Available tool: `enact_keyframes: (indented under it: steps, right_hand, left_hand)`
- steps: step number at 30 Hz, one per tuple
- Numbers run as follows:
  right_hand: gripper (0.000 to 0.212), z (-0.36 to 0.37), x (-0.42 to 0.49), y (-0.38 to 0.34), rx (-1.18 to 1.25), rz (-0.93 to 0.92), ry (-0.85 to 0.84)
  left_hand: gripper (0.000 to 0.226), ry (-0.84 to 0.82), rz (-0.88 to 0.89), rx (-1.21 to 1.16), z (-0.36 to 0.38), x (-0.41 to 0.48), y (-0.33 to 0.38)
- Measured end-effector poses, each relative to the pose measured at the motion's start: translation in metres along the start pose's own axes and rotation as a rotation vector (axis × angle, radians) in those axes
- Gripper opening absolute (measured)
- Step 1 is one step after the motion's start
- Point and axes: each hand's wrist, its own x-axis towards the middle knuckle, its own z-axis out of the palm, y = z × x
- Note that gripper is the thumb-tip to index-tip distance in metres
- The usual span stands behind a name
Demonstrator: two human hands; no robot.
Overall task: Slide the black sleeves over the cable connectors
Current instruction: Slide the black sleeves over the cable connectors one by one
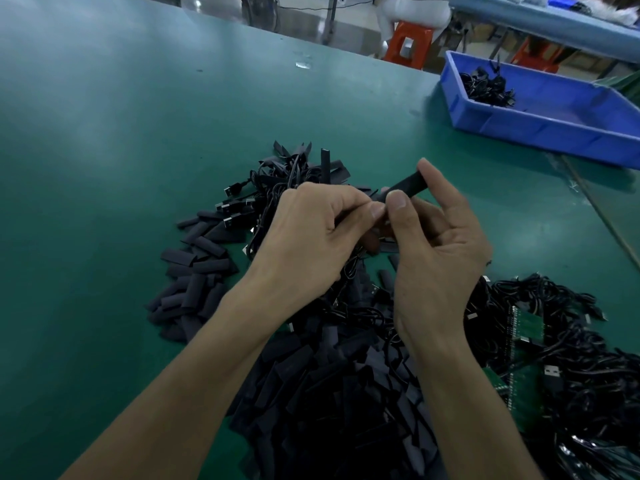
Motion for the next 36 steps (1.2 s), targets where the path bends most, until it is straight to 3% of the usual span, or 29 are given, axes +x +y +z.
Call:
enact_keyframes:
  steps: [6, 12, 15, 19, 24, 30, 32, 36]
  right_hand:
    - [0.03, -0.003, 0.007, -0.003, -0.003, 0.041, -0.032]
    - [0.023, -0.012, 0.027, -0.019, 0.296, 0.158, 0.047]
    - [0.026, -0.016, 0.035, -0.021, 0.262, 0.163, 0.0]
    - [0.036, -0.027, 0.042, -0.01, -0.076, 0.249, -0.139]
    - [0.025, -0.047, 0.032, 0.013, -0.708, 0.283, -0.402]
    - [0.028, -0.067, 0.021, 0.01, -1.205, 0.249, -0.401]
    - [0.03, -0.078, 0.024, 0.005, -1.363, 0.25, -0.402]
    - [0.021, -0.101, 0.032, -0.002, -1.232, 0.413, -0.562]
  left_hand:
    - [0.022, -0.007, -0.066, 0.046, 0.001, 0.001, 0.002]
    - [0.016, -0.136, -0.076, 0.112, -0.007, -0.001, 0.003]
    - [0.015, -0.038, -0.031, 0.083, -0.009, 0.001, 0.007]
    - [0.02, 0.253, -0.066, 0.025, -0.018, 0.016, 0.003]
    - [0.006, 0.497, -0.13, 0.242, -0.022, 0.052, -0.014]
    - [0.025, 0.384, -0.289, 0.618, 0.0, 0.066, -0.032]
    - [0.041, 0.312, -0.298, 0.714, 0.004, 0.069, -0.033]
    - [0.046, 0.268, -0.274, 0.712, 0.002, 0.072, -0.028]
